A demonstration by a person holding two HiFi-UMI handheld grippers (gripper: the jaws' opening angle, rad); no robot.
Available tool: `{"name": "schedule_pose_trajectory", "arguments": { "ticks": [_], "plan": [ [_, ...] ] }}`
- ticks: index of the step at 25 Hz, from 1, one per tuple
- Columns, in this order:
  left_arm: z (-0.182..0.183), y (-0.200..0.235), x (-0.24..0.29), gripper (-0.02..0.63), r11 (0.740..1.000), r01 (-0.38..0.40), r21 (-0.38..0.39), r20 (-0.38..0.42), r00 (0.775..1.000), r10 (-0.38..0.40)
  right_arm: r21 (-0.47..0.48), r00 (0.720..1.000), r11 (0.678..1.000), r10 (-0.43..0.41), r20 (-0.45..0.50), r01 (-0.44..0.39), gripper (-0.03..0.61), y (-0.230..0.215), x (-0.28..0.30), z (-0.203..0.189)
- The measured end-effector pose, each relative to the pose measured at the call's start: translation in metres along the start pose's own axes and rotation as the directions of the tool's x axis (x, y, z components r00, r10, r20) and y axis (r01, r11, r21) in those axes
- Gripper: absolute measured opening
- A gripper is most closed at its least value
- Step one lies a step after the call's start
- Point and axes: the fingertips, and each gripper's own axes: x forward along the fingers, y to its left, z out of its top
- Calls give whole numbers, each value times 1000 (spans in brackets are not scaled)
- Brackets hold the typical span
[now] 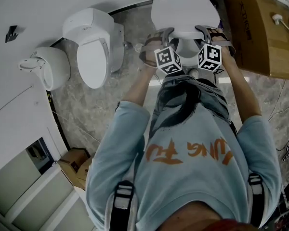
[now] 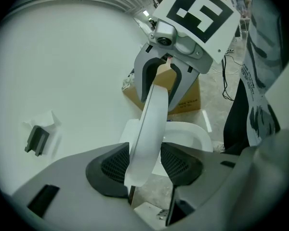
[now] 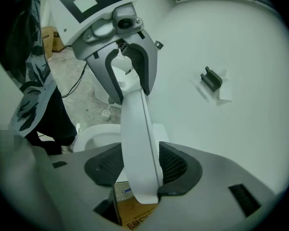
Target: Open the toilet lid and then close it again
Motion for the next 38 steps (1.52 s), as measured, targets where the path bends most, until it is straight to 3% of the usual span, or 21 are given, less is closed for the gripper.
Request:
{"name": "schedule_pose_trajectory", "arguments": {
  "ticks": [9, 18, 22, 32, 38],
  "plan": [
    [-19, -61, 14, 230, 992, 123, -11, -55, 991, -123, -11, 997, 997, 79, -18, -80, 246, 64, 11, -16],
    [-43, -121, 34, 241, 967, 254, 15, -107, 962, -251, 57, 975, 974, 220, 5, -220, 265, 123, 24, -30],
    [-53, -144, 45, 245, 962, 272, 35, -127, 956, -265, 55, 968, 966, 251, 2, -251, 268, 146, 33, -38],
    [-77, -198, 72, 216, 936, 351, -28, -128, 927, -351, 96, 938, 934, 346, -10, -343, 256, 204, 64, -59],
    [-91, -223, 94, 207, 936, 348, -51, -152, 924, -352, 122, 937, 931, 349, -27, -344, 245, 231, 86, -73]
  ]
}}
